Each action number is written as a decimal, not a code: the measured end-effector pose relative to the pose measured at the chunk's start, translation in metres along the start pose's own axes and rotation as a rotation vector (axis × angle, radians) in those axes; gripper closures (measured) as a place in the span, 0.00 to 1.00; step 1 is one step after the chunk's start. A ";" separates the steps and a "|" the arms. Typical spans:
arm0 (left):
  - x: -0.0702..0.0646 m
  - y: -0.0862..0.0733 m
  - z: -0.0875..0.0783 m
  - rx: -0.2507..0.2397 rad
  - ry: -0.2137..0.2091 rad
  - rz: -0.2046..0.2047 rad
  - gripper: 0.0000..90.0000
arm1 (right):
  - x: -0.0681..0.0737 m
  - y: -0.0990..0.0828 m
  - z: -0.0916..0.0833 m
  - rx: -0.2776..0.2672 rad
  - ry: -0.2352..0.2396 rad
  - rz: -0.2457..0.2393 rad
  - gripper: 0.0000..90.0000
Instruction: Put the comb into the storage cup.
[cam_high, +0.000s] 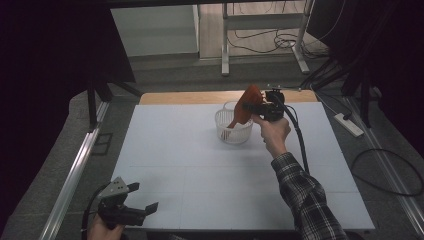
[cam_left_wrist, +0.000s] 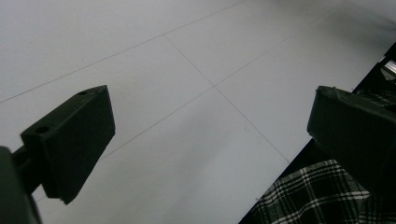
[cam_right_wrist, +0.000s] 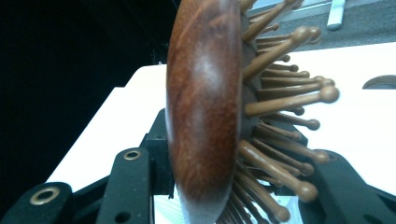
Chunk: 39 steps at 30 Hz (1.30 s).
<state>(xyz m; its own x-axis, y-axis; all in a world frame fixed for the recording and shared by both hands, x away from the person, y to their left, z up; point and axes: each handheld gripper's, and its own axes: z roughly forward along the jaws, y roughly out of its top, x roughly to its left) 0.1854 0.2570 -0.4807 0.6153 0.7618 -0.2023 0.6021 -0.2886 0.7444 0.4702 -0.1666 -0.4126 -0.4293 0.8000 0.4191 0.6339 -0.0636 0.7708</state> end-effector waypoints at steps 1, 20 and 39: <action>0.000 0.000 0.000 0.000 0.000 0.000 0.02 | 0.000 -0.001 0.000 0.002 -0.002 -0.002 0.59; 0.000 0.000 0.001 0.006 0.000 0.000 0.02 | -0.013 -0.013 -0.002 -0.010 0.000 0.054 0.53; 0.000 0.001 0.001 0.010 0.000 0.001 0.02 | -0.023 -0.021 -0.003 -0.009 -0.019 0.046 0.44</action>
<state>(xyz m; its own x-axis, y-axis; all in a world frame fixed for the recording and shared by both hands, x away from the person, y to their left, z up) 0.1865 0.2561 -0.4810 0.6157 0.7618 -0.2014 0.6064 -0.2950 0.7384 0.4649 -0.1851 -0.4369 -0.3874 0.8074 0.4450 0.6470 -0.1058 0.7551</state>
